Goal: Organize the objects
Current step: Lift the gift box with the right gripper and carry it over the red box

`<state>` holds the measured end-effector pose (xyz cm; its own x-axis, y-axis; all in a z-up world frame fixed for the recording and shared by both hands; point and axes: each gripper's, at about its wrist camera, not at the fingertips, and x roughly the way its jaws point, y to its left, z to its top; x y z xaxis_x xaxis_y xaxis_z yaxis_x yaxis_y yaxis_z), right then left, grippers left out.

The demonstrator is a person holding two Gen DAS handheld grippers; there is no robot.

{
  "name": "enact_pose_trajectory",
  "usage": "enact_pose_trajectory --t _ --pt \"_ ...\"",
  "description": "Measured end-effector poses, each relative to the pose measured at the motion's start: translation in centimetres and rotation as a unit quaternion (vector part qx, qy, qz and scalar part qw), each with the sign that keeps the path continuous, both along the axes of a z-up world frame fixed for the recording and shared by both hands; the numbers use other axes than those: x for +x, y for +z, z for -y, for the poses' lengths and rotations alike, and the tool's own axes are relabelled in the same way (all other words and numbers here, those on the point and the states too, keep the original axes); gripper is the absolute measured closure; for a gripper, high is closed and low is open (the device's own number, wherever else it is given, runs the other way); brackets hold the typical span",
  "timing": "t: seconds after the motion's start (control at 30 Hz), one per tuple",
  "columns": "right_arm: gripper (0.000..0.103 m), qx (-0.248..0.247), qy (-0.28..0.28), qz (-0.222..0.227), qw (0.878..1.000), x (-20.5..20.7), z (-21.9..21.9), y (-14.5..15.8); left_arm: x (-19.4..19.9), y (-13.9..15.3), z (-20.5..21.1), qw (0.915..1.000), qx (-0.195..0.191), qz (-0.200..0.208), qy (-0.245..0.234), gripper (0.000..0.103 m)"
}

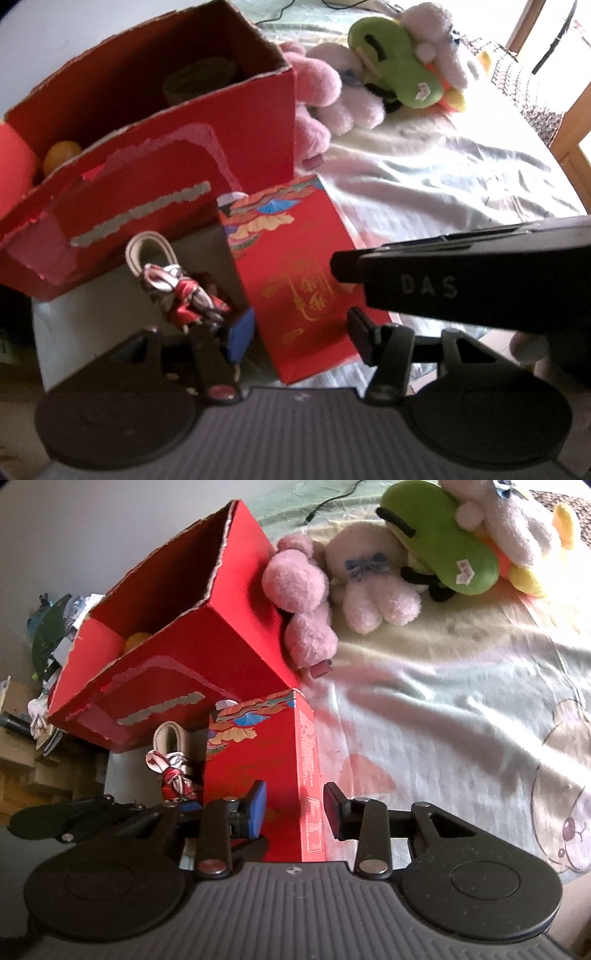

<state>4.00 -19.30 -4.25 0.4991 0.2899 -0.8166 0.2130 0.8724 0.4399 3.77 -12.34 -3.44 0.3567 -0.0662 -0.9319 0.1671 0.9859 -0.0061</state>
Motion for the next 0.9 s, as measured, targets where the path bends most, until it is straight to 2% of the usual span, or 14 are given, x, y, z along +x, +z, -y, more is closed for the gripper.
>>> enact_pose_trajectory --t 0.1,0.37,0.43,0.63,0.73,0.9 --pt "0.065 0.003 0.007 0.000 1.000 0.1 -0.1 -0.4 -0.3 -0.3 0.3 1.0000 -0.001 0.004 -0.005 0.035" --pt "0.064 0.026 0.017 0.001 1.000 -0.1 0.1 -1.2 -0.7 -0.5 1.4 0.9996 0.006 0.026 -0.005 0.029" --pt "0.065 0.016 0.020 0.004 1.000 -0.2 0.2 -1.1 -0.7 -0.5 1.9 0.9993 0.013 0.035 -0.006 0.029" --pt "0.066 -0.002 0.014 -0.002 1.000 -1.2 2.0 -0.9 -0.7 -0.8 3.9 0.9990 -0.002 0.041 -0.019 0.029" --pt "0.064 0.005 0.011 -0.003 1.000 -1.2 2.6 -0.9 -0.8 -0.8 4.5 0.9984 0.006 0.054 -0.017 0.028" --pt "0.059 0.006 0.013 0.004 1.000 -0.7 2.4 -1.3 -0.2 -1.2 3.1 0.9985 -0.027 0.047 -0.004 0.022"
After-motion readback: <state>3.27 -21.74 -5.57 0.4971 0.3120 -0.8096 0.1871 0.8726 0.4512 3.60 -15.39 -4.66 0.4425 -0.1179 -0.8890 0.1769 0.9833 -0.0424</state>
